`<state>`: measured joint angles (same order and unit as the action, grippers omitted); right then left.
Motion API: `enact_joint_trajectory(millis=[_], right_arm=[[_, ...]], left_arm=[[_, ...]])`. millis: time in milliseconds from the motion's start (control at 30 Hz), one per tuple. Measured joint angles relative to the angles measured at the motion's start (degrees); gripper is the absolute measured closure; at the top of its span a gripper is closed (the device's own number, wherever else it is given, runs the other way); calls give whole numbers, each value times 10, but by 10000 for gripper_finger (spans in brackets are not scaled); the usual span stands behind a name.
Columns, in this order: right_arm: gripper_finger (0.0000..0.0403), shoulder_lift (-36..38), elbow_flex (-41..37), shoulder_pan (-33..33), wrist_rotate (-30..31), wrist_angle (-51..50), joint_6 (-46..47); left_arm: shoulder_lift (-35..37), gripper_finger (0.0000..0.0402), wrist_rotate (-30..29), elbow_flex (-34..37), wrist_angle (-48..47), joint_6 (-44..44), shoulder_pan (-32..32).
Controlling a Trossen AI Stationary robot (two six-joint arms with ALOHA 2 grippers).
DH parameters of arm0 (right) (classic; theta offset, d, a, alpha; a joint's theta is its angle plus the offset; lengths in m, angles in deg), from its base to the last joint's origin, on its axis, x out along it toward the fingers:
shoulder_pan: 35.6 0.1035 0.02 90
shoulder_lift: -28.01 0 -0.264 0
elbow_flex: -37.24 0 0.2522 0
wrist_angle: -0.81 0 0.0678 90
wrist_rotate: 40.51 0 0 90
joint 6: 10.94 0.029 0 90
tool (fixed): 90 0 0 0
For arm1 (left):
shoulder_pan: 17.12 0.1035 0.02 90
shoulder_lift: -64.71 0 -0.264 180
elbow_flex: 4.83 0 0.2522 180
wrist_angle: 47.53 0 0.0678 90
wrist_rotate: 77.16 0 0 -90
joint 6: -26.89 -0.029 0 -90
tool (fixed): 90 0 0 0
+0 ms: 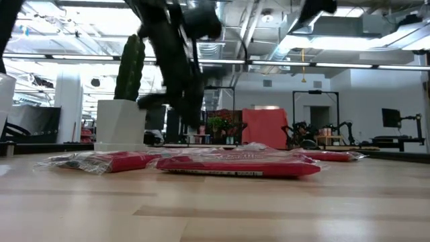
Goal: Sort popcorn bags into baskets
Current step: Put the red popcorn bag into the transparent bin
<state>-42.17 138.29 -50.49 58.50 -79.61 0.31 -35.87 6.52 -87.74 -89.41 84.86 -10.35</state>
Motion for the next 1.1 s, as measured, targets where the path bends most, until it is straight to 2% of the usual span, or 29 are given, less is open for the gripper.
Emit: enact_joint_trajectory(millis=[167,233,400,533,633,767,933,1033,1100], right_arm=[[392,25,-190,23,-3,164,73],[392,21,-256,29,-21,240,97],[392,-23,-359,41,-69,400,146],[392,-58,-372,54,-78,419,158],[392,-70,-373,65,-78,417,159],[392,-71,-372,73,-78,421,159],[392,-71,-372,77,-76,421,159],[391,-71,-372,77,-76,421,159],[389,-71,-372,77,-75,421,158]], left_arm=[[63,355,-89,0,-14,-43,0],[69,326,-95,0,-13,-85,18],[32,250,-56,2,-14,-181,85],[-10,200,3,1,-12,-249,129],[-37,179,60,1,0,-295,147],[-71,171,90,1,-5,-345,154],[-110,179,214,-2,16,-379,162],[-134,207,250,-2,18,-380,161],[-145,241,261,-3,22,-382,163]])
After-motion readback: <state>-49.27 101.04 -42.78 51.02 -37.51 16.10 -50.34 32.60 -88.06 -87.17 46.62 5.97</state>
